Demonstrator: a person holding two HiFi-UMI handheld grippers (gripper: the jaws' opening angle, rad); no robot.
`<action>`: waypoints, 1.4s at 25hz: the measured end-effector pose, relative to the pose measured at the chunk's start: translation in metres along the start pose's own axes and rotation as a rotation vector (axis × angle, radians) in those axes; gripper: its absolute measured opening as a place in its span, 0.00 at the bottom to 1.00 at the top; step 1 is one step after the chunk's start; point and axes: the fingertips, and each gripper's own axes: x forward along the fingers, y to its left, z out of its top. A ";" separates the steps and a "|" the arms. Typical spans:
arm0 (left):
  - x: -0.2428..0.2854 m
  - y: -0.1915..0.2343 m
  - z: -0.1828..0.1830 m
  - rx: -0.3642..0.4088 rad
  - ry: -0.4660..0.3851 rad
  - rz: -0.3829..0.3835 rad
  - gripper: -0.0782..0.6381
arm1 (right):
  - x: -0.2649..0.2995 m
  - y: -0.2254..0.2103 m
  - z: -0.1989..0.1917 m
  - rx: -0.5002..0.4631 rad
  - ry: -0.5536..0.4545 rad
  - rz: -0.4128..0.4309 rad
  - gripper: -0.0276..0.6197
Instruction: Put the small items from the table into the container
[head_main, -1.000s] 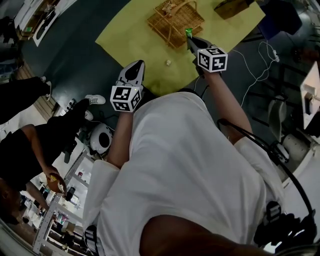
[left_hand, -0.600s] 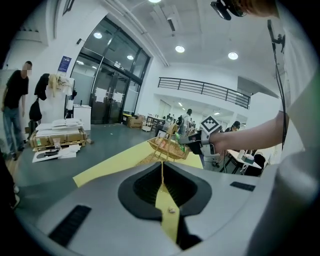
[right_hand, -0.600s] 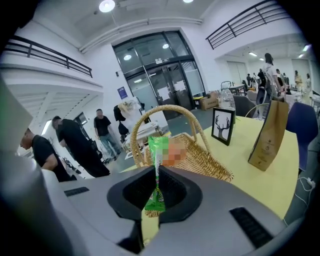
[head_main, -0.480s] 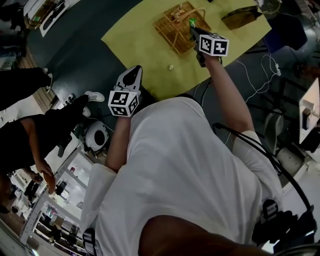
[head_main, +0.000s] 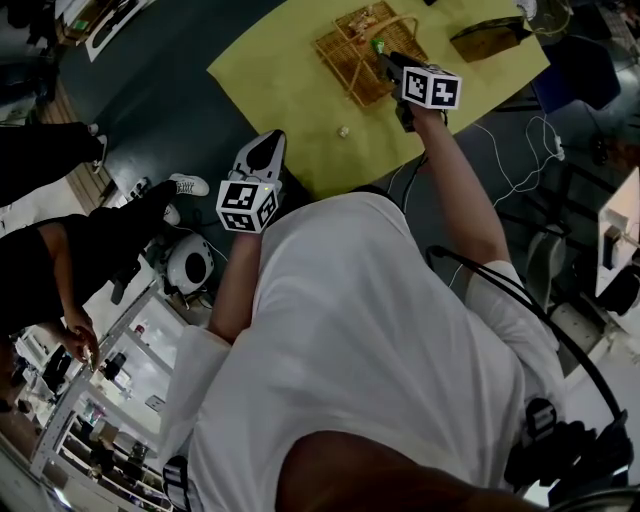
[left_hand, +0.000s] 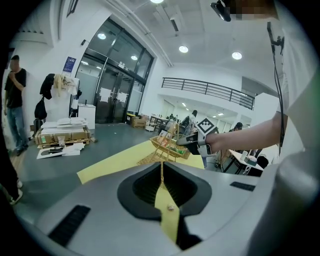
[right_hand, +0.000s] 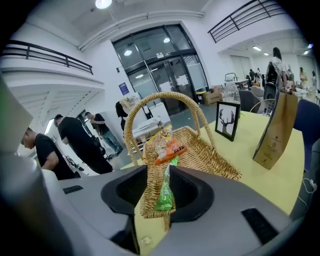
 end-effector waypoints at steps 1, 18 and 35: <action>0.000 -0.001 0.000 0.002 -0.002 -0.001 0.12 | -0.001 0.001 0.001 -0.009 -0.005 0.002 0.25; 0.042 -0.028 0.014 0.110 0.015 -0.090 0.12 | -0.061 0.042 0.003 0.041 -0.171 0.145 0.25; 0.044 -0.024 0.020 0.086 0.012 -0.126 0.12 | -0.052 0.069 -0.089 -0.052 -0.037 0.204 0.25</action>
